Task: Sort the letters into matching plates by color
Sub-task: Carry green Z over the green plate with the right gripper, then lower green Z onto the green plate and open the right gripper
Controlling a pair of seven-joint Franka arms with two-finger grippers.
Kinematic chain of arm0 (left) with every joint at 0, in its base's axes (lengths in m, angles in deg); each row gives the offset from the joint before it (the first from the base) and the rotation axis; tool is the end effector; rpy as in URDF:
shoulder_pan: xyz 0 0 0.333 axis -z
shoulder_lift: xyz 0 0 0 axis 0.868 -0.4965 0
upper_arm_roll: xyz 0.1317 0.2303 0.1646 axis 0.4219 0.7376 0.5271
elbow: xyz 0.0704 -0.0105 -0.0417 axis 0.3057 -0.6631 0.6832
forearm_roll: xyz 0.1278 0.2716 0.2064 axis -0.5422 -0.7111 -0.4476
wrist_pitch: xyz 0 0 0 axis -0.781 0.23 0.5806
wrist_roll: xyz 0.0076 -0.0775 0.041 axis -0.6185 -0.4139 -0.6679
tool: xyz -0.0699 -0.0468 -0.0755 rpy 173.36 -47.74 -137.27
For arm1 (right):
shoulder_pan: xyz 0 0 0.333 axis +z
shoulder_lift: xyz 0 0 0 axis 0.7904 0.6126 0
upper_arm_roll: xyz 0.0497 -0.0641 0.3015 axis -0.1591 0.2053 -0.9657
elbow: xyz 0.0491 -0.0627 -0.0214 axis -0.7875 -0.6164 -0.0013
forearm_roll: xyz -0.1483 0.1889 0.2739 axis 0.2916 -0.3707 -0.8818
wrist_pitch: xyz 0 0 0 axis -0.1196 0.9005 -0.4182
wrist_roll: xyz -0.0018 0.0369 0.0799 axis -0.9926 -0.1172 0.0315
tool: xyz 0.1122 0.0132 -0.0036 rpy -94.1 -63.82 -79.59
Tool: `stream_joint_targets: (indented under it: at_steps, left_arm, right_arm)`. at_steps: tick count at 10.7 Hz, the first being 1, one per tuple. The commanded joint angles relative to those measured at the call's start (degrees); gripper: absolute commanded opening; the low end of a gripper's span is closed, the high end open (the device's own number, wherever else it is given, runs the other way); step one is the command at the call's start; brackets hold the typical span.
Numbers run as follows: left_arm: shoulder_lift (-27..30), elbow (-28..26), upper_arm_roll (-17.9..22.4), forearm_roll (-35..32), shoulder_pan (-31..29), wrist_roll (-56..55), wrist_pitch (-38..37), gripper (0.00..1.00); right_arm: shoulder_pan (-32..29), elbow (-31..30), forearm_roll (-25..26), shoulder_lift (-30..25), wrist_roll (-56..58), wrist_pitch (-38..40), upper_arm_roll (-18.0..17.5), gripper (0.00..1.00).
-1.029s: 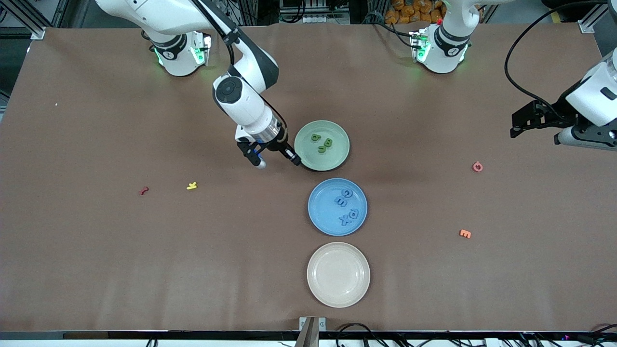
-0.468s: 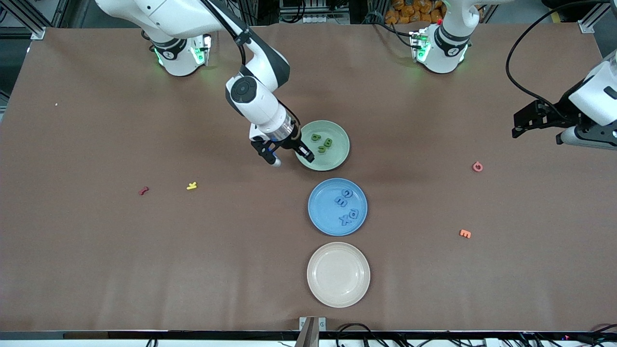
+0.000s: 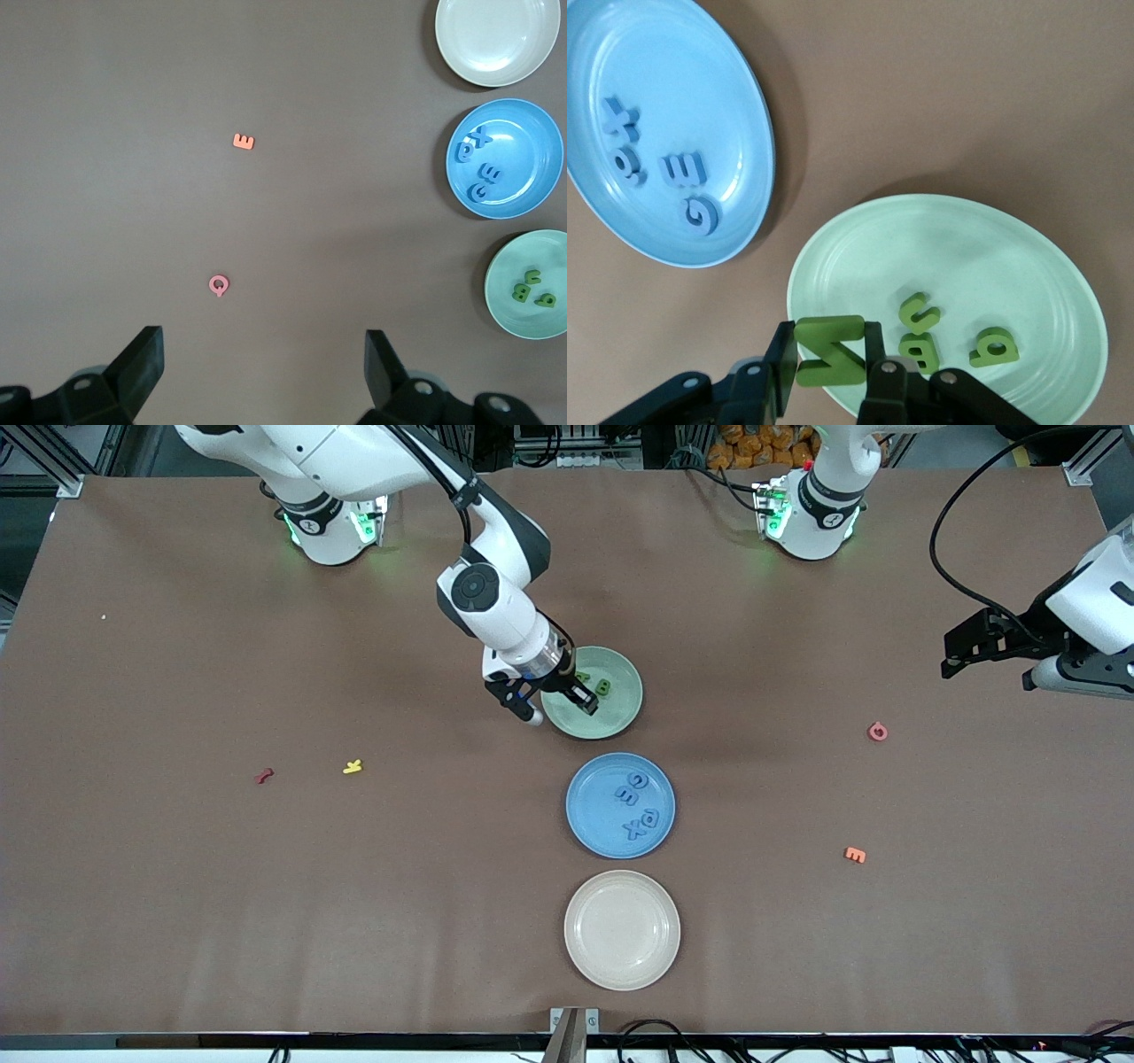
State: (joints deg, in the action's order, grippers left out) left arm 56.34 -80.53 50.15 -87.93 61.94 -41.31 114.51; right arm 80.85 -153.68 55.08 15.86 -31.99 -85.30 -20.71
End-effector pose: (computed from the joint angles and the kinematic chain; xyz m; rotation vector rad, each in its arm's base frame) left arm 0.5378 -0.0506 0.6101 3.0986 -0.2436 0.0524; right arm 0.4317 0.4692 0.2712 -2.5295 1.0332 0.1177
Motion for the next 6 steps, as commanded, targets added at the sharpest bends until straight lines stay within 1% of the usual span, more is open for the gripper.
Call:
stream_joint_targets:
  at_steps: [1,4,6]
  left_arm:
    - [-0.08,0.61,-0.24,0.43,-0.13,-0.63,-0.1,1.0]
    - [-0.17,0.7,-0.16,0.26,-0.13,-0.28,-0.01,1.0]
    - [-0.26,0.7,-0.16,-0.09,-0.13,-0.01,-0.01,1.0]
  right_arm:
    - [1.95,2.28,2.67,2.48,-1.45,0.33,0.16,0.0]
    - [2.92,2.28,4.68,3.44,-2.76,0.33,0.16,0.0]
    - [3.63,2.28,8.19,4.41,-4.17,0.41,0.07,0.0]
